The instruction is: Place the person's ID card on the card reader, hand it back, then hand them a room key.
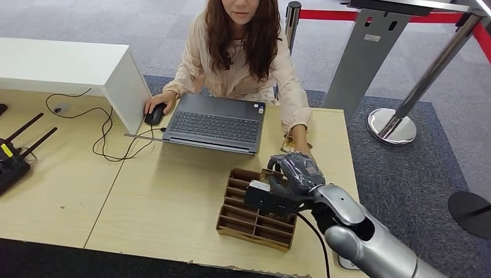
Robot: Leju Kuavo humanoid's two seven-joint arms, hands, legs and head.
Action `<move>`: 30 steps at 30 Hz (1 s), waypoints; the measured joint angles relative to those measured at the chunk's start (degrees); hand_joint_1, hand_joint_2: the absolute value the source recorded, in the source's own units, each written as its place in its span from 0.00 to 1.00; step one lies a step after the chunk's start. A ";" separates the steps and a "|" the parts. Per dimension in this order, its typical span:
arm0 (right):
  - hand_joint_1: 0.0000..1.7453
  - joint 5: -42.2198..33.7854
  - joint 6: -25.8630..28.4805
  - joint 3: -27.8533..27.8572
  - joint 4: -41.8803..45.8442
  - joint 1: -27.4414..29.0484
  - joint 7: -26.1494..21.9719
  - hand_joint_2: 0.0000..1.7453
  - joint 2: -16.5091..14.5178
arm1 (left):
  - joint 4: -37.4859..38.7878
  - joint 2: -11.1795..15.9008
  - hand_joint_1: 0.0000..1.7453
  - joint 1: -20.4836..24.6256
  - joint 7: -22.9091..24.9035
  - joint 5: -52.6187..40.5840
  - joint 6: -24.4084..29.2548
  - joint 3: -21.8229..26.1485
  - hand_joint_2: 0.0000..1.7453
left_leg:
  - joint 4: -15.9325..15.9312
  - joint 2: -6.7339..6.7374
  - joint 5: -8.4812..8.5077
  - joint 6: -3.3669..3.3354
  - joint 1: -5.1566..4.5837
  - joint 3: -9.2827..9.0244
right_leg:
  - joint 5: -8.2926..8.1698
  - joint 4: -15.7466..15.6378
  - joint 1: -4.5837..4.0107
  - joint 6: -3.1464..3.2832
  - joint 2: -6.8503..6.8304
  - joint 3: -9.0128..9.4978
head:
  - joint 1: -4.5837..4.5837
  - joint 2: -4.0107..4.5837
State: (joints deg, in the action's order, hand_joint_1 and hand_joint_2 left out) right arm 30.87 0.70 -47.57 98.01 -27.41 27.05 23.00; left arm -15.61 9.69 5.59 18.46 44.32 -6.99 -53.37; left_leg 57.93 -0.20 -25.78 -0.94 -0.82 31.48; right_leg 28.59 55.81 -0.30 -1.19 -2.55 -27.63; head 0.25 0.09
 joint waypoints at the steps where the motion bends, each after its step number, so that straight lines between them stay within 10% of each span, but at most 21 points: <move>1: 0.92 -2.07 1.13 -0.06 -0.44 -0.29 -1.01 1.00 -0.29 | -0.38 0.31 0.00 -0.16 0.20 1.07 -0.54 0.50 0.00 | 0.00 0.00 0.00 0.00 0.01 0.00 | 0.00 0.00 -0.01 0.00 0.00 0.00 | -0.01 0.00; 14: 0.87 -17.48 8.40 0.37 -4.50 -2.04 -7.91 1.00 -2.86 | -4.47 3.18 0.00 -1.36 0.86 6.86 -1.32 3.55 0.00 | 0.00 0.01 0.00 0.00 0.01 0.01 | 0.00 0.01 -0.01 0.00 0.00 -0.01 | 0.00 0.00; 30: 0.85 -9.08 18.10 2.51 -1.00 -7.49 -5.85 1.00 -3.03 | -7.34 4.56 0.00 -1.46 0.30 13.37 0.97 2.01 0.00 | 0.01 0.02 0.00 0.00 0.02 0.00 | -0.01 0.01 -0.01 0.02 0.00 -0.03 | 0.00 0.00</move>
State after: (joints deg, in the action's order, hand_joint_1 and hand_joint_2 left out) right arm 21.80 18.80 -45.07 97.02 -34.89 21.20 19.97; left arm -22.95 14.25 4.13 18.76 57.69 -6.02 -51.36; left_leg 57.94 -0.18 -25.77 -0.94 -0.80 31.48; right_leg 28.58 55.81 -0.31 -1.18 -2.54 -27.66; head 0.25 0.09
